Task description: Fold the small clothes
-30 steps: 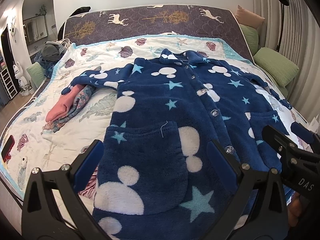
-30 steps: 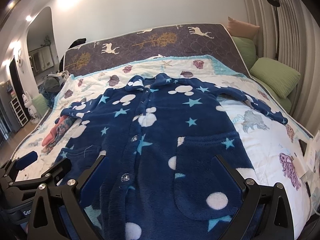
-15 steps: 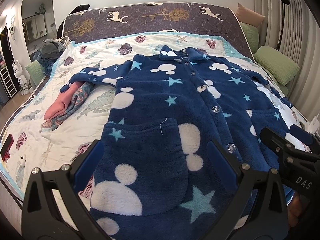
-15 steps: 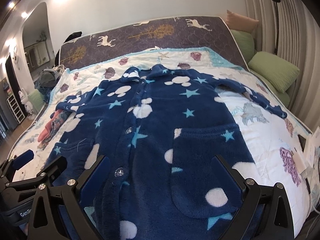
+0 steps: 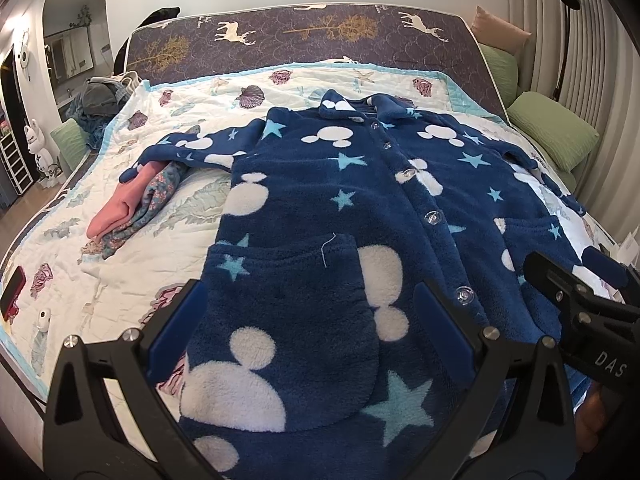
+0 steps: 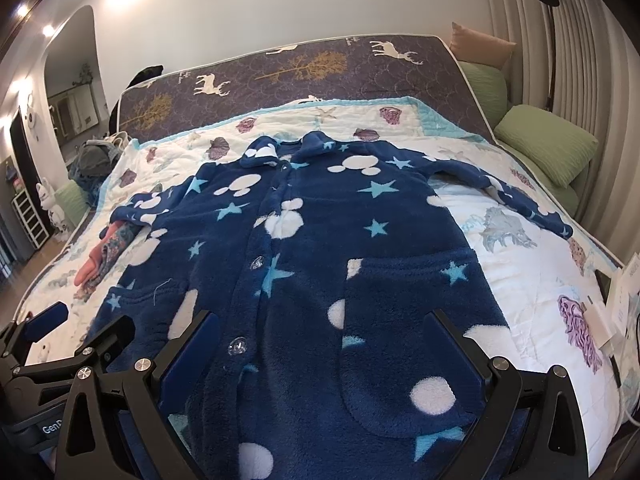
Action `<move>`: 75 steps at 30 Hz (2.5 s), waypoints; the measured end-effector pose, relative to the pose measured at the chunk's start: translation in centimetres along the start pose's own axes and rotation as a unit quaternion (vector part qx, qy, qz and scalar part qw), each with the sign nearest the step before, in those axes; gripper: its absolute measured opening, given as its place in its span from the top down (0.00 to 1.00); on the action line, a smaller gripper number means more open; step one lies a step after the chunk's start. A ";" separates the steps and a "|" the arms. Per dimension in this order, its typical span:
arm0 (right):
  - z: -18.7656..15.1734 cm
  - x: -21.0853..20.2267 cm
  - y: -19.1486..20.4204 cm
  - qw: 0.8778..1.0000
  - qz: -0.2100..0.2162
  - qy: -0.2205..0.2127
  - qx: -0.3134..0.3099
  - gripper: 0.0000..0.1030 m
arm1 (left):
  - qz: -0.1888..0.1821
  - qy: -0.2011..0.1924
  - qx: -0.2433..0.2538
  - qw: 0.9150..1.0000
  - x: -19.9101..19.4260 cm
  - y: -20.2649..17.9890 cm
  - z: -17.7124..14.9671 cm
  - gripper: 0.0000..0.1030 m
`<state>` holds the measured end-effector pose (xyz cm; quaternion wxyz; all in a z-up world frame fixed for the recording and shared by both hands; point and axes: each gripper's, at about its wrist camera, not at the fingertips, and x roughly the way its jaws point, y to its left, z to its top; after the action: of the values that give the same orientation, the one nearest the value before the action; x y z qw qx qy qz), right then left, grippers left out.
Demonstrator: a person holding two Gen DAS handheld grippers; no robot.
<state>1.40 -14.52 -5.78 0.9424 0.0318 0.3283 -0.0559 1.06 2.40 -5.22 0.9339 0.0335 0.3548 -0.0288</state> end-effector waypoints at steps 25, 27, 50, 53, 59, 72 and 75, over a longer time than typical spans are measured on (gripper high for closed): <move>0.6 -0.9 1.4 1.000 -0.002 -0.011 -0.018 0.00 | -0.001 -0.010 -0.011 1.000 -0.4 1.0 0.2 0.01; 0.8 -1.0 1.6 1.000 -0.003 -0.014 -0.020 0.00 | 0.001 -0.014 -0.010 1.000 -0.5 1.3 0.3 0.01; 12.9 -5.8 6.1 0.984 -0.007 -0.164 -0.068 0.00 | 0.033 -0.095 -0.126 0.987 0.5 12.7 10.3 0.01; 16.1 -6.4 6.3 0.978 0.006 -0.196 -0.067 0.00 | 0.027 -0.122 -0.202 0.971 2.3 18.5 12.9 0.01; 19.3 -0.8 6.3 0.989 0.048 -0.134 -0.039 0.00 | 0.003 -0.008 -0.329 0.944 14.4 29.6 15.5 0.01; 12.8 14.3 4.4 0.997 0.040 0.055 -0.021 0.00 | -0.059 0.121 -0.538 0.832 32.3 38.0 13.0 0.17; 13.0 14.9 3.8 0.998 0.027 0.051 -0.023 0.00 | -0.070 0.119 -0.549 0.824 33.8 38.4 12.9 0.53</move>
<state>21.47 -13.26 -4.84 0.9262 0.0214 0.3759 -0.0209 37.82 38.59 -16.48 0.7439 -0.5068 0.4217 0.1095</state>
